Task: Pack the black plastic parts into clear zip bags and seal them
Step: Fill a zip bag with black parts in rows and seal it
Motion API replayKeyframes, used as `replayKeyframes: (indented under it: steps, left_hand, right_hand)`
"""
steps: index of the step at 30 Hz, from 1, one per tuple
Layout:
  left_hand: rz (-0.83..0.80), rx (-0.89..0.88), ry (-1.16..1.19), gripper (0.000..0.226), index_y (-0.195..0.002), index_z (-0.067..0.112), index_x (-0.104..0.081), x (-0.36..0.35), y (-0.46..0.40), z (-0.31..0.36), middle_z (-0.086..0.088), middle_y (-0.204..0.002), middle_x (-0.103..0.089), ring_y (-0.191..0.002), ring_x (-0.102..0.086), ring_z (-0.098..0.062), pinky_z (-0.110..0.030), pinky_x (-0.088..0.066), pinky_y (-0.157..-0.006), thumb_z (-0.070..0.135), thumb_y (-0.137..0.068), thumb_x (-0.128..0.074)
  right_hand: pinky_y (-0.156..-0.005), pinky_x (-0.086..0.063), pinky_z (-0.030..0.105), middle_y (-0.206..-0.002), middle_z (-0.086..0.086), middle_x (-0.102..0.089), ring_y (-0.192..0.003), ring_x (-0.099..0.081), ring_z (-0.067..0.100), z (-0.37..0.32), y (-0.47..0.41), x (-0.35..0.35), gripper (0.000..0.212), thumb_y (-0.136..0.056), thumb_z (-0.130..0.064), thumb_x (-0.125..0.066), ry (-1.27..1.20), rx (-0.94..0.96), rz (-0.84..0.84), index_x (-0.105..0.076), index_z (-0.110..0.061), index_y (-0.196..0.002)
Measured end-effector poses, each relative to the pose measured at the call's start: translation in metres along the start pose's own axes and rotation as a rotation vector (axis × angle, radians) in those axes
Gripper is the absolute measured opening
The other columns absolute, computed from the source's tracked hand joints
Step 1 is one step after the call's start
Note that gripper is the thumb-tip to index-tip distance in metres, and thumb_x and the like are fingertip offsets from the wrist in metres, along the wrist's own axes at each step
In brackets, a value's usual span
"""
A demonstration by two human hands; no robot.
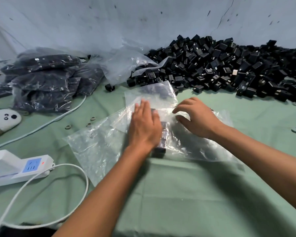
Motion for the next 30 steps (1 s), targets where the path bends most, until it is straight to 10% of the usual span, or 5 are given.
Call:
replayKeyframes:
  steps: [6,8,9,21,30]
  left_hand:
    - [0.234,0.510,0.570,0.033,-0.085,0.030,-0.056,0.042,-0.013,-0.076,0.018,-0.089,-0.051,-0.101,-0.044,-0.017,-0.031,-0.032,-0.090,0.028,-0.107,-0.031]
    - [0.183,0.530,0.618,0.035,-0.097,0.012,-0.062,0.033,-0.014,-0.078,0.019,-0.095,-0.040,-0.099,-0.048,-0.022,-0.039,-0.042,-0.096,0.028,-0.106,-0.032]
    - [0.149,0.510,0.617,0.039,-0.112,0.003,-0.061,0.027,-0.016,-0.077,-0.019,-0.137,-0.037,-0.105,-0.053,-0.028,-0.048,-0.042,-0.105,0.028,-0.105,-0.032]
    - [-0.268,-0.189,-0.286,0.069,-0.164,0.016,0.002,-0.049,-0.015,0.004,-0.001,-0.172,0.007,-0.158,0.009,-0.019,-0.040,-0.001,-0.129,0.051,-0.107,-0.017]
    - [-0.286,-0.171,-0.391,0.072,-0.164,0.014,0.001,-0.057,-0.013,0.000,-0.002,-0.172,0.007,-0.158,0.009,-0.020,-0.041,0.002,-0.129,0.052,-0.106,-0.018]
  right_hand:
    - [-0.083,-0.042,0.031,-0.103,0.000,-0.070,-0.101,-0.053,0.021,-0.040,-0.033,-0.017,0.016,-0.095,-0.030,-0.072,-0.044,0.125,-0.080,-0.080,-0.024,-0.108]
    - [-0.087,-0.044,0.035,-0.103,0.000,-0.071,-0.099,-0.055,0.023,-0.044,-0.038,-0.021,0.015,-0.096,-0.028,-0.070,-0.057,0.140,-0.097,-0.081,-0.024,-0.107]
    - [-0.088,-0.045,0.037,-0.102,0.000,-0.072,-0.098,-0.056,0.024,-0.044,-0.040,-0.022,0.015,-0.096,-0.027,-0.070,-0.063,0.143,-0.105,-0.082,-0.023,-0.106]
    - [-0.079,-0.057,0.037,-0.088,0.005,-0.077,-0.085,-0.069,0.025,0.060,-0.071,0.008,0.020,-0.089,-0.006,-0.061,-0.068,-0.368,0.171,-0.079,-0.013,-0.089]
    - [-0.116,-0.035,0.055,-0.160,0.012,-0.031,-0.142,-0.030,0.039,0.118,-0.119,-0.054,0.063,-0.097,-0.009,-0.051,0.141,-0.362,-0.240,-0.036,-0.020,-0.157]
Point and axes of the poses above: each hand's wrist, its own y-axis away from the middle knuckle, its own x-axis out of the back of the hand, z = x × y, the point moved 10 cm from there along -y, towards the middle knuckle
